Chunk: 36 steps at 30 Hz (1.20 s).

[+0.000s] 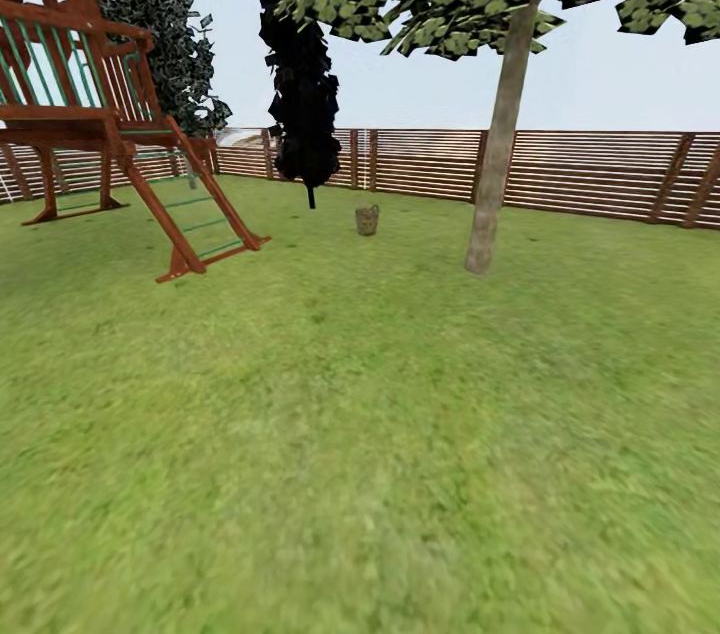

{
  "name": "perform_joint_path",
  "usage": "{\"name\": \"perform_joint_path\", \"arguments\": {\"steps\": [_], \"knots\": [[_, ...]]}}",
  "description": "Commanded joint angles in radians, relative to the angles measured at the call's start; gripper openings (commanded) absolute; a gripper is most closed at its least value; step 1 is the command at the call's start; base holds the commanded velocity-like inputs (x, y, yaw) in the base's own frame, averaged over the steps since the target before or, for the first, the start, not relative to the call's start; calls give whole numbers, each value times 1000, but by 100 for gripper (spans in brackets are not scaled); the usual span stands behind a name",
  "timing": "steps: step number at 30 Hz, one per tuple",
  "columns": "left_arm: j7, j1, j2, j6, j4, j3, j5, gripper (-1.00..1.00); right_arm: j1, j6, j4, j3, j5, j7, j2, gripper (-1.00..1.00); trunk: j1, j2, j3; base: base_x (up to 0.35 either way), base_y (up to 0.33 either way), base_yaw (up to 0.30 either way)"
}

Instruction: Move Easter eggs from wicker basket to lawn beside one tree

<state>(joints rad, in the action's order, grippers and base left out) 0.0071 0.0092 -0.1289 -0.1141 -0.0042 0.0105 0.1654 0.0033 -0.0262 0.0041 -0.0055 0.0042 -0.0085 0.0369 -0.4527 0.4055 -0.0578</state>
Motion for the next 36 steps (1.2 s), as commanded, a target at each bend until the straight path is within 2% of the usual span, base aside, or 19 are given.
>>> {"name": "perform_joint_path", "arguments": {"steps": [1, 36], "knots": [[1, 0, 0, -3, 0, 2, 6, 100, 0, -3, 0, -1, 0, -1, 0, 100, -1, 2, -1, 311, 100, 0], [2, 0, 0, -3, 0, 2, 6, 100, 0, -3, 0, -1, 0, -1, 0, 100, -1, 2, -1, 311, 100, 0]]}}
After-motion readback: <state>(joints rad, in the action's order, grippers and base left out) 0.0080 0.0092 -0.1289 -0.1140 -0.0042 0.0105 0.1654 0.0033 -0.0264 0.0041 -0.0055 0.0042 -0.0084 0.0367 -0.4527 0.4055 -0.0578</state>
